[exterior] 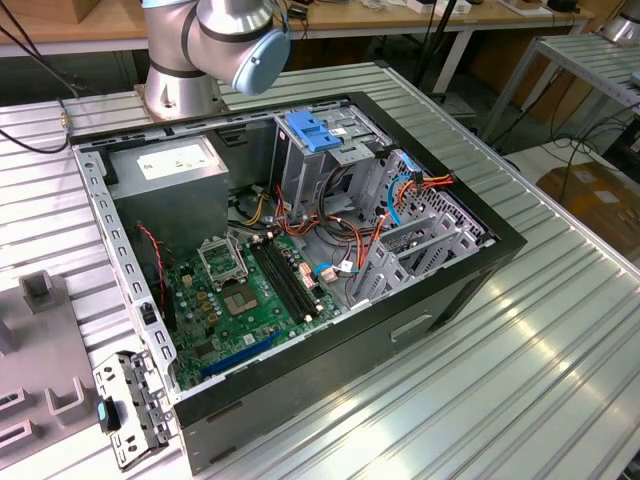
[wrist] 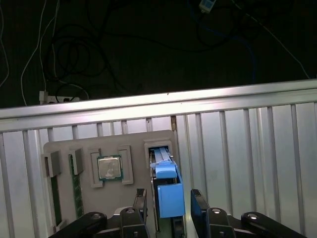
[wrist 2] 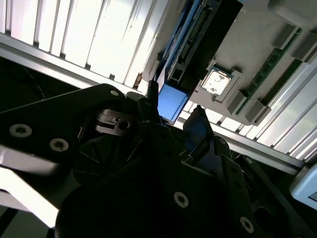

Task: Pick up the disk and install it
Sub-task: 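Pick up the disk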

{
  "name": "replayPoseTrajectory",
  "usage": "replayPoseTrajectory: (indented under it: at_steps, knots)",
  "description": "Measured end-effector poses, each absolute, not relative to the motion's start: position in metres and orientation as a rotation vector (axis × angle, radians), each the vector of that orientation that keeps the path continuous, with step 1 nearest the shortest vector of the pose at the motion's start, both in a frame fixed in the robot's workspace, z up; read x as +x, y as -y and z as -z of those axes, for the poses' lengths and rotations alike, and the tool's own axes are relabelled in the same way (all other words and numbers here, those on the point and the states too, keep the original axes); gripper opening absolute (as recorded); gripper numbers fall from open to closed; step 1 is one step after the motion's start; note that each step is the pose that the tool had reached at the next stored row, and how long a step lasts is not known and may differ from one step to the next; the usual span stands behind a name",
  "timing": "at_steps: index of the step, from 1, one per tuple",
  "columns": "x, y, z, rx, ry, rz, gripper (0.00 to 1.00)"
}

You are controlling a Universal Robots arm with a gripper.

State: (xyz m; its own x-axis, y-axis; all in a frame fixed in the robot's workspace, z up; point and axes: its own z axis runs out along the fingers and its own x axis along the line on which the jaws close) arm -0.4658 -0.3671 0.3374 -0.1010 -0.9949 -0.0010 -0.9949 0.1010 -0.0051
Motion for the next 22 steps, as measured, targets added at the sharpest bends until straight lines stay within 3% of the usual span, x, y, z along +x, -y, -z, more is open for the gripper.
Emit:
replayPoseTrajectory:
  at_steps: [22]
  knots:
    - [-0.467, 0.367, -0.302, -2.111, -2.329, -0.002, 0.48]
